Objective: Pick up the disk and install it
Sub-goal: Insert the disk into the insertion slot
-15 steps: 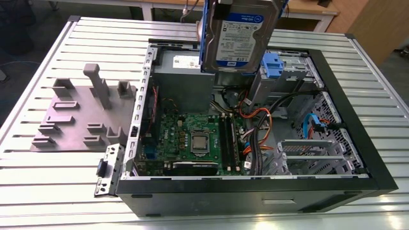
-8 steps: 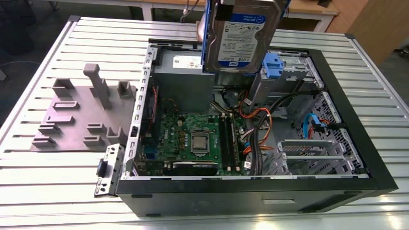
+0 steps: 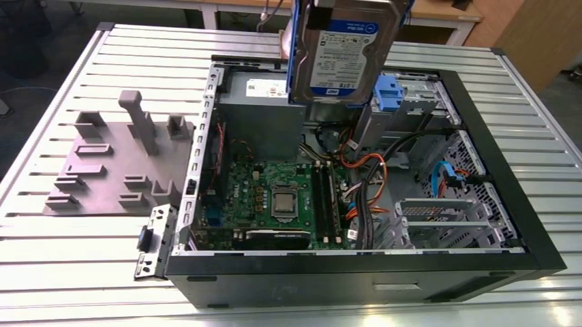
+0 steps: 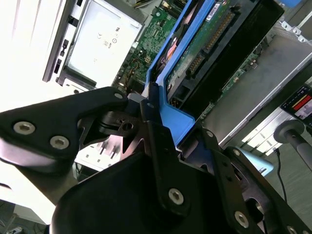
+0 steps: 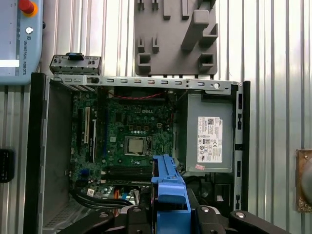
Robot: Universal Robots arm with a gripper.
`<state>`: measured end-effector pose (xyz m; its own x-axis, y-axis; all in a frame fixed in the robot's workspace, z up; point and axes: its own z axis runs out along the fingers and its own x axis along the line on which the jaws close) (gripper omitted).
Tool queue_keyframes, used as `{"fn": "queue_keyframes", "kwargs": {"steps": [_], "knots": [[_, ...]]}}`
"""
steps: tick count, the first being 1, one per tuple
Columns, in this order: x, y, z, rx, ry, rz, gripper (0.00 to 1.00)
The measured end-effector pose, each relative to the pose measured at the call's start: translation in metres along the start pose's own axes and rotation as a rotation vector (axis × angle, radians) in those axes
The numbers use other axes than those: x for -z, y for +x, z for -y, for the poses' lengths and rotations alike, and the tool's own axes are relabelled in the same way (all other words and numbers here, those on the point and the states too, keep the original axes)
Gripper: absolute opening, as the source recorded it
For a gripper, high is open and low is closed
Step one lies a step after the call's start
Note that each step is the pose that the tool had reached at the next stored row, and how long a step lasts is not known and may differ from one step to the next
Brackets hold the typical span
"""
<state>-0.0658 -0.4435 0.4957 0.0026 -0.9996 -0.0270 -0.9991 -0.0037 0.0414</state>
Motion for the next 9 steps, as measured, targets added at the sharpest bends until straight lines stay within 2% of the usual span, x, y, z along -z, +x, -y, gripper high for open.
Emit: {"fn": "queue_keyframes", "kwargs": {"steps": [9], "knots": [[0.0002, 0.0106, -0.0001, 0.0, 0.0, 0.0, 0.37]]}}
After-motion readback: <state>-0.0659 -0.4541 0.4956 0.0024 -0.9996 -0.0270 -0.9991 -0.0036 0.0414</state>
